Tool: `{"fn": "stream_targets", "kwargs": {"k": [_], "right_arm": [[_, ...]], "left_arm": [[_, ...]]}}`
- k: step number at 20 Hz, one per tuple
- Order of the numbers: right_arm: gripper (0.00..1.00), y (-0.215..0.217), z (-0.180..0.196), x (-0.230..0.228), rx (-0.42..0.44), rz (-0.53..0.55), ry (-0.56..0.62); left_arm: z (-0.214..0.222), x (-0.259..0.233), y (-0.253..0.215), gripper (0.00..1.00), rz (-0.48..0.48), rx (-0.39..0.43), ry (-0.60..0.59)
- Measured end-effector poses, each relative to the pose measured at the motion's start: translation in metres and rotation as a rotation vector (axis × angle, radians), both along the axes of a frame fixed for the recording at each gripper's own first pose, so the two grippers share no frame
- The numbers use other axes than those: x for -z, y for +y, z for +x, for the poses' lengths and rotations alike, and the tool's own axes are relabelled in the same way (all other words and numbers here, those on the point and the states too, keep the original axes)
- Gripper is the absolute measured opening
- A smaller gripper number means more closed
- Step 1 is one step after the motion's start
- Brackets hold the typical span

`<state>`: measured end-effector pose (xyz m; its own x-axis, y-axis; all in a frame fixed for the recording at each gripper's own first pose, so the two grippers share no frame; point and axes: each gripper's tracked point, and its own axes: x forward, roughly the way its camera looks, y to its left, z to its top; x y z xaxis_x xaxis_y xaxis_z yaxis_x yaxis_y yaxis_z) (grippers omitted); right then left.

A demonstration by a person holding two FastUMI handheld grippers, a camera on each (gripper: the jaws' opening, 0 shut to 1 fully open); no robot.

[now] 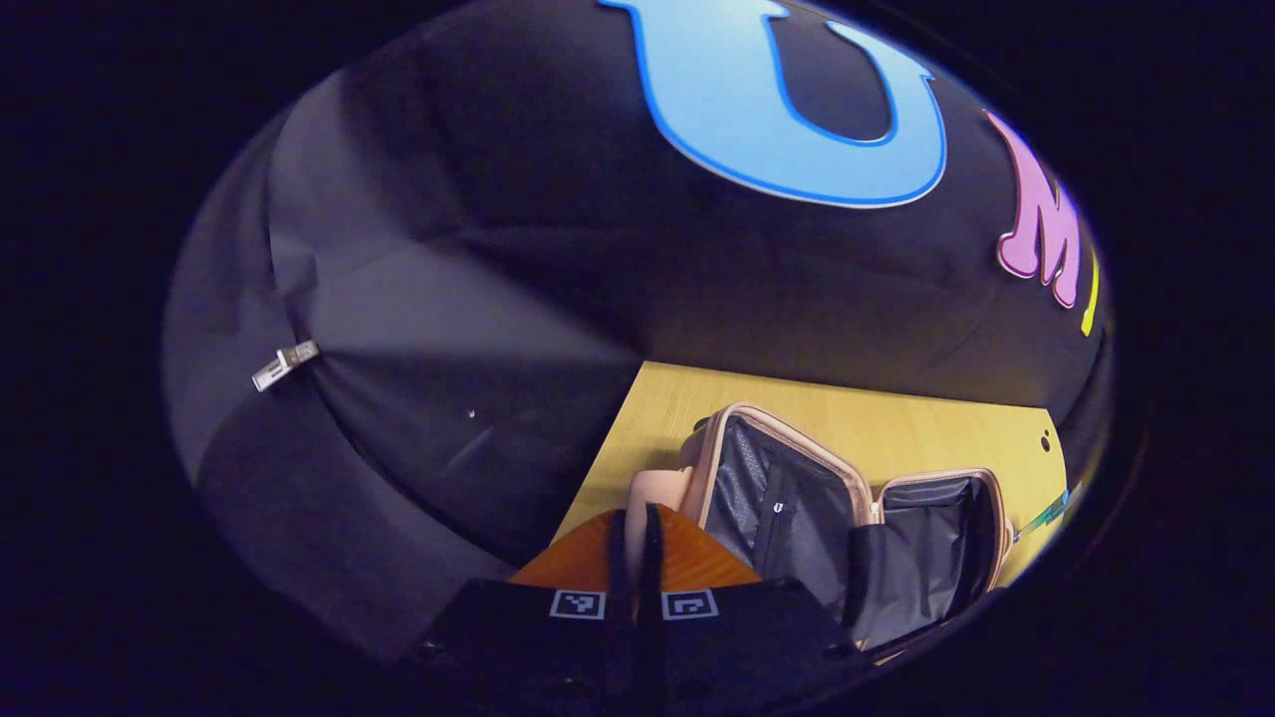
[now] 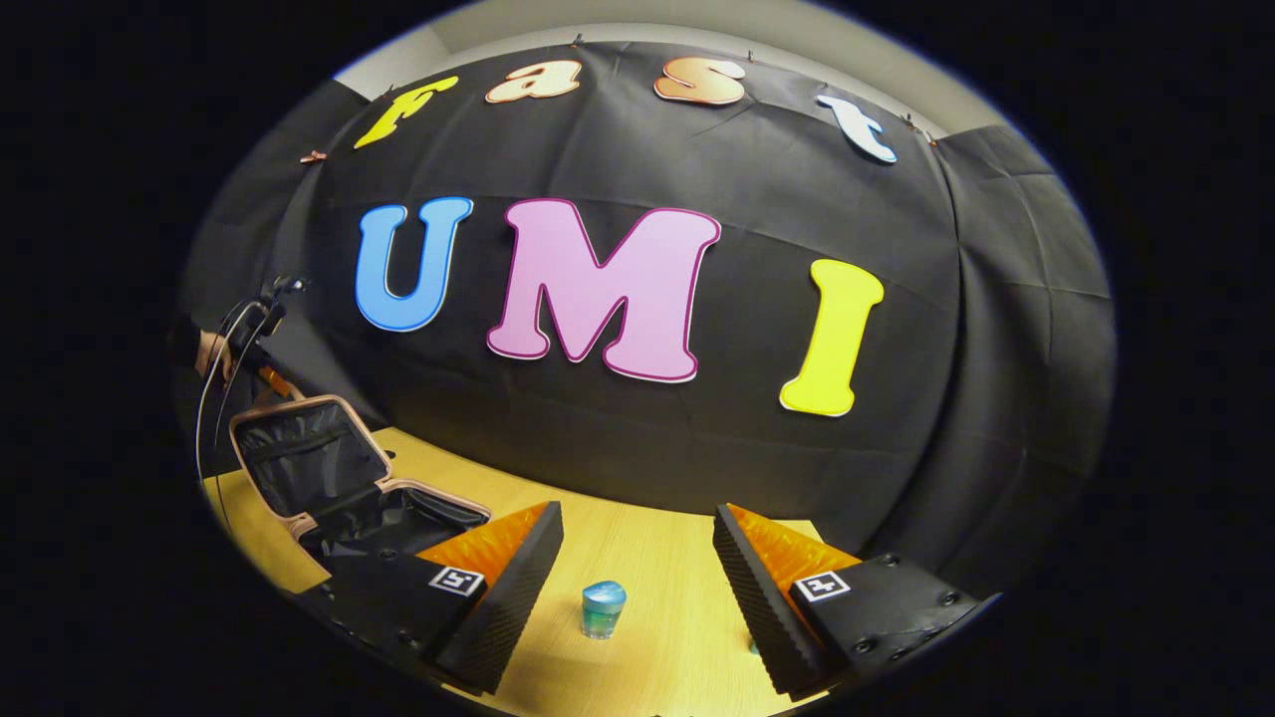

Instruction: First open the suitcase, pack the skin care products into it, and then close the suitcase.

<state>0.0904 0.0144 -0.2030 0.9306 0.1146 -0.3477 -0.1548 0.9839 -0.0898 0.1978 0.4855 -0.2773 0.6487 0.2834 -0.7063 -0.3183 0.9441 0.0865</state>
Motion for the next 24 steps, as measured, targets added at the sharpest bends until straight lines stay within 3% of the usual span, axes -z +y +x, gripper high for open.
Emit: {"fn": "stream_targets", "kwargs": {"k": [5, 8, 10, 11, 13, 16, 17, 21, 24], "right_arm": [[0.96, 0.012, -0.012, 0.013, 0.015, -0.057, 0.025], [0.96, 0.017, -0.023, 0.013, 0.022, -0.061, 0.028], [0.96, 0.013, -0.028, 0.013, 0.044, -0.057, 0.031], [0.96, 0.01, -0.029, 0.012, 0.066, -0.053, 0.037], [0.96, -0.001, -0.033, 0.001, 0.129, -0.024, 0.029], [0.96, -0.016, -0.042, -0.031, 0.213, -0.008, -0.028], [0.96, -0.021, -0.047, -0.042, 0.236, -0.017, -0.047], [0.96, -0.042, -0.074, -0.078, 0.313, -0.04, -0.095], [0.95, -0.056, -0.09, -0.102, 0.331, -0.056, -0.14]], "left_arm": [[-0.009, 0.088, 0.027, 0.06, -0.153, -0.117, 0.021], [-0.015, 0.107, 0.038, 0.06, -0.134, -0.103, 0.027], [-0.024, 0.108, 0.049, 0.14, -0.068, -0.112, 0.048], [-0.03, 0.101, 0.054, 0.27, -0.045, -0.128, 0.048], [-0.039, 0.072, 0.067, 0.4, -0.001, -0.162, -0.017], [-0.048, -0.009, 0.062, 1.0, 0.059, -0.161, -0.17], [-0.051, -0.038, 0.052, 0.96, 0.074, -0.137, -0.223], [-0.07, -0.15, -0.025, 0.96, 0.126, 0.015, -0.457], [-0.082, -0.208, -0.117, 0.96, 0.036, 0.118, -0.603]]}}
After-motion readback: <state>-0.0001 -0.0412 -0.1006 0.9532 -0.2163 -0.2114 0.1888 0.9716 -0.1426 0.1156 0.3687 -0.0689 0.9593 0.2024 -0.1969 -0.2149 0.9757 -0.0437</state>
